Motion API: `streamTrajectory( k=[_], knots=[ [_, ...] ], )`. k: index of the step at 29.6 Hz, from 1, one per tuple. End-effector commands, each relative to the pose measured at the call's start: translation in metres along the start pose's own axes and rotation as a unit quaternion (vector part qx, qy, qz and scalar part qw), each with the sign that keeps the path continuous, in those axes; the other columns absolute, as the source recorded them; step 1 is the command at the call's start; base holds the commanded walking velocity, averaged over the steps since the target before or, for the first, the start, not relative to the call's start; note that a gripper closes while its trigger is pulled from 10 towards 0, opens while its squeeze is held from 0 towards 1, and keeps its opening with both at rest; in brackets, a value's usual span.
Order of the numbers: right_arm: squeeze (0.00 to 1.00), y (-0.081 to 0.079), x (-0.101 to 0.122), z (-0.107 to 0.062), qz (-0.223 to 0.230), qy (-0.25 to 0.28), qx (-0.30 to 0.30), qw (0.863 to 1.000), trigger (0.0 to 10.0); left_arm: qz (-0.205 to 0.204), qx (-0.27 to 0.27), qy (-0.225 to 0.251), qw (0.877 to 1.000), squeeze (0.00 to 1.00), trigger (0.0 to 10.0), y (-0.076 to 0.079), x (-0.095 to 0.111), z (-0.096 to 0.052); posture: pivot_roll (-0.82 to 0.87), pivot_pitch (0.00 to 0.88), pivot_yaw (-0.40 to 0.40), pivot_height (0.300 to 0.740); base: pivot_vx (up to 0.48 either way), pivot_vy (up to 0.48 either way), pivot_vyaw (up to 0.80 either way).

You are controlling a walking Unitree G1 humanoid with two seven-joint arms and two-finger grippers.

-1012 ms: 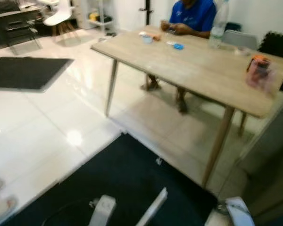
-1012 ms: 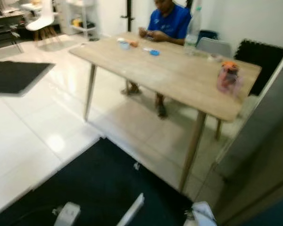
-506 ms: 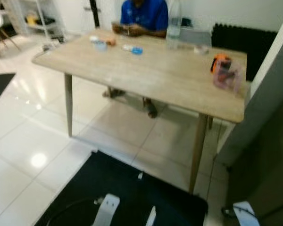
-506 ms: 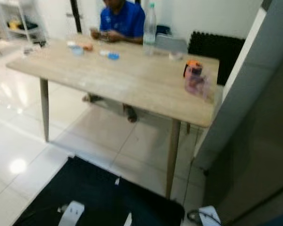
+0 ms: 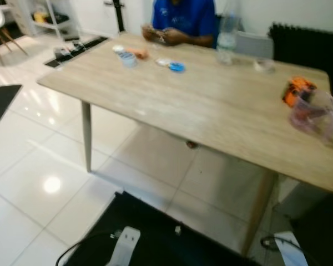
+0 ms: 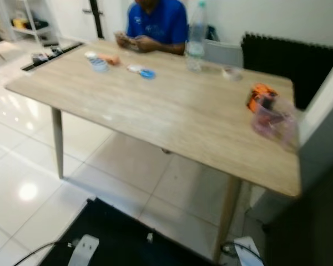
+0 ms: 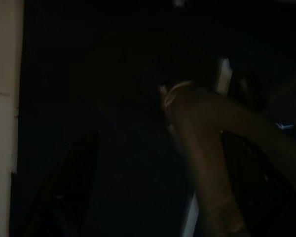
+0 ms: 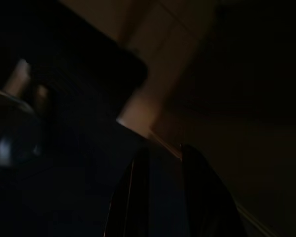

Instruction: Restocking fridge

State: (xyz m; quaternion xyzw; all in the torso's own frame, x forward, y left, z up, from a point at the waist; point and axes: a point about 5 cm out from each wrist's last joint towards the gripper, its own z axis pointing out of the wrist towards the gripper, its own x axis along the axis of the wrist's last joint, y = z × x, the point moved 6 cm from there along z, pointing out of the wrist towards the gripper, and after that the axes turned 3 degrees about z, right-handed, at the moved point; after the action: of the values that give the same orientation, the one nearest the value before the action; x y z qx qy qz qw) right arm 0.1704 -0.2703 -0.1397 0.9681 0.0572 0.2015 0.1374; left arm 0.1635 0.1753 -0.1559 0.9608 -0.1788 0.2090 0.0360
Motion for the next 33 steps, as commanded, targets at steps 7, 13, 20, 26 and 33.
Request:
streamTrajectory(
  k=[7, 13, 20, 26, 33],
  knots=[
    [0.00, 0.0036, -0.0095, -0.0008, -0.005, -0.011, -0.001, 1.000, 10.0, -0.015, 0.000, -0.012, 1.000, 0.00, 10.0, 0.0030, -0.0094, -0.0004, -0.02, 0.000, 0.006, 0.740, 0.200, 0.000, 0.00],
    [0.00, 0.0027, -0.0083, -0.0008, -0.005, -0.007, 0.002, 1.000, 10.0, 0.006, -0.006, -0.023, 1.000, 0.00, 10.0, 0.0037, -0.0115, -0.0005, -0.02, 0.000, 0.006, 0.740, 0.000, -0.223, 0.00],
    [0.00, 0.0008, -0.0074, -0.0008, -0.004, -0.004, 0.010, 1.000, 10.0, -0.009, -0.005, -0.017, 1.000, 0.00, 10.0, 0.0040, -0.0107, -0.0004, -0.02, 0.000, 0.006, 0.740, 0.035, -0.059, 0.00],
    [0.00, -0.0028, -0.0087, -0.0009, -0.001, -0.009, 0.026, 1.000, 10.0, -0.010, -0.003, -0.018, 1.000, 0.00, 10.0, 0.0036, -0.0110, -0.0004, -0.02, 0.000, 0.006, 0.740, 0.000, 0.000, -0.13],
    [0.00, -0.0038, -0.0114, -0.0010, 0.001, -0.017, 0.031, 0.999, 10.0, -0.009, -0.003, -0.018, 1.000, 0.00, 10.0, 0.0034, -0.0109, -0.0004, -0.02, 0.000, 0.006, 0.740, 0.000, 0.000, -0.80]
  ],
)
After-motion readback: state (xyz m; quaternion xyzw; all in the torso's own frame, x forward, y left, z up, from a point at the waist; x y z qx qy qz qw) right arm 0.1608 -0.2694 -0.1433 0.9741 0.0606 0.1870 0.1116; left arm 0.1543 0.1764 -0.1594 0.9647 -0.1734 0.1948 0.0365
